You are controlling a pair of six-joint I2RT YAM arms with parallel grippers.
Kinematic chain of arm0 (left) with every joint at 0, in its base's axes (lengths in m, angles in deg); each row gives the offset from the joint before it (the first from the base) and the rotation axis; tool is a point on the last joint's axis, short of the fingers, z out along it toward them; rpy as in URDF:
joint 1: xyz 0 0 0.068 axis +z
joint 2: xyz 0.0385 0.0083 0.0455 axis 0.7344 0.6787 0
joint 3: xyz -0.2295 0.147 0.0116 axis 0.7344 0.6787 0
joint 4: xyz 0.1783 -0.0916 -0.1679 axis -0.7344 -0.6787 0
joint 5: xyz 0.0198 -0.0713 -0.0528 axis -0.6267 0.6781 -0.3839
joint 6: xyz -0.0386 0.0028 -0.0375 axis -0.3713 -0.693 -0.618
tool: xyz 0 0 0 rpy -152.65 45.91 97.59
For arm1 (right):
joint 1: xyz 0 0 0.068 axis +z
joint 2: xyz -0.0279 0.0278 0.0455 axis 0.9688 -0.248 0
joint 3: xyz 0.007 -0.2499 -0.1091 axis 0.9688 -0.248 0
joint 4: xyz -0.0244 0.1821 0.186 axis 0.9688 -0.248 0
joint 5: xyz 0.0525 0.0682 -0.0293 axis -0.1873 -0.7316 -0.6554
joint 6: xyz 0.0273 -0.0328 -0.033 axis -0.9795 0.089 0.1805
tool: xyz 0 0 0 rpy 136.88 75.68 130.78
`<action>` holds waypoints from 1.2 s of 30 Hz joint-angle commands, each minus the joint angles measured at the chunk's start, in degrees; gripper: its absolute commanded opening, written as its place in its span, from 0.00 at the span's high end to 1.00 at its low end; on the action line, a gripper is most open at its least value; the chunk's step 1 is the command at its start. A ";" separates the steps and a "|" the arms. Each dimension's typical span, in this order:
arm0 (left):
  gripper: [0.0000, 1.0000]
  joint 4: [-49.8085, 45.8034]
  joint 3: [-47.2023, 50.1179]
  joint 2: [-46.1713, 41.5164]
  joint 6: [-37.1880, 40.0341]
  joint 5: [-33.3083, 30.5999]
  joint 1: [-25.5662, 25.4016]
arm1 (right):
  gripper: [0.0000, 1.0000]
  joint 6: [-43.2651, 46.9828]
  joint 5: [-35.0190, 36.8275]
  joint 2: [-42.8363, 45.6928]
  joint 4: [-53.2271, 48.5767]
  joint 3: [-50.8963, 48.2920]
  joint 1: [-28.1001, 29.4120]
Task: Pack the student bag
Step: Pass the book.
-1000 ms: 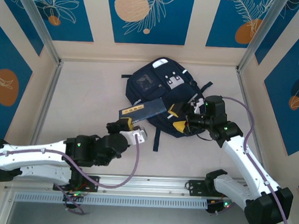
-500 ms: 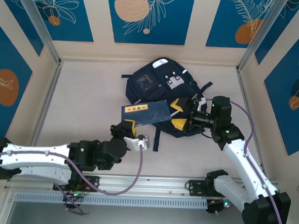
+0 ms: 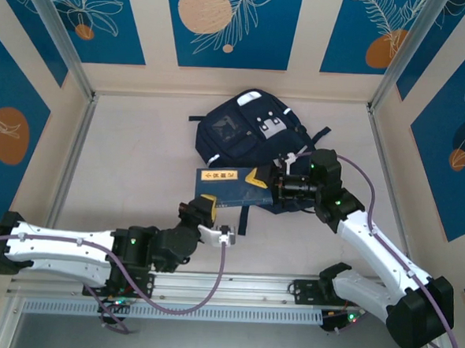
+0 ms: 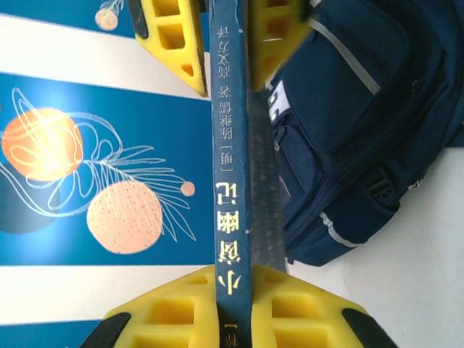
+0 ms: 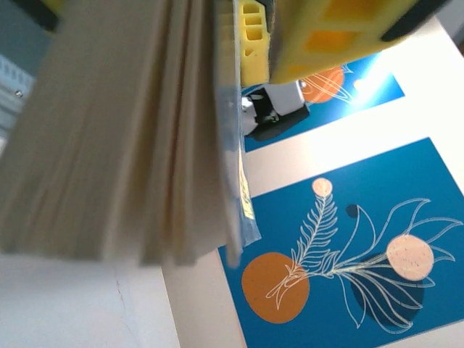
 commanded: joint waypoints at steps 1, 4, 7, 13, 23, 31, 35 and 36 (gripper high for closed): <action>0.85 4.93 0.55 -0.36 3.24 -1.06 -0.85 | 0.88 0.77 -0.79 0.85 1.39 -0.31 -0.52; 0.52 1.34 -0.51 -0.52 -0.78 -0.65 -0.79 | 1.00 4.30 0.73 3.41 -1.62 -0.63 -2.76; 0.41 -11.89 -5.37 -1.25 -14.98 3.76 -0.54 | 1.00 10.88 5.93 8.32 -6.03 -1.45 -4.92; 0.10 -24.31 -12.21 -4.07 -45.76 19.92 5.09 | 1.00 21.74 18.29 20.36 -2.27 -8.68 -5.65; 0.00 -7.86 -5.13 -4.49 -99.85 58.95 32.04 | 1.00 23.65 24.83 29.51 5.01 -17.33 -5.83; 0.02 19.04 2.94 2.63 -124.95 70.98 39.22 | 1.00 19.85 24.88 31.73 10.03 -20.12 -5.41; 0.14 28.16 4.56 8.07 -131.06 74.70 39.24 | 1.00 16.70 25.92 31.93 13.90 -22.58 -4.13; 0.19 30.14 5.00 9.03 -132.20 75.53 39.28 | 1.00 16.29 26.29 32.00 14.45 -22.97 -3.75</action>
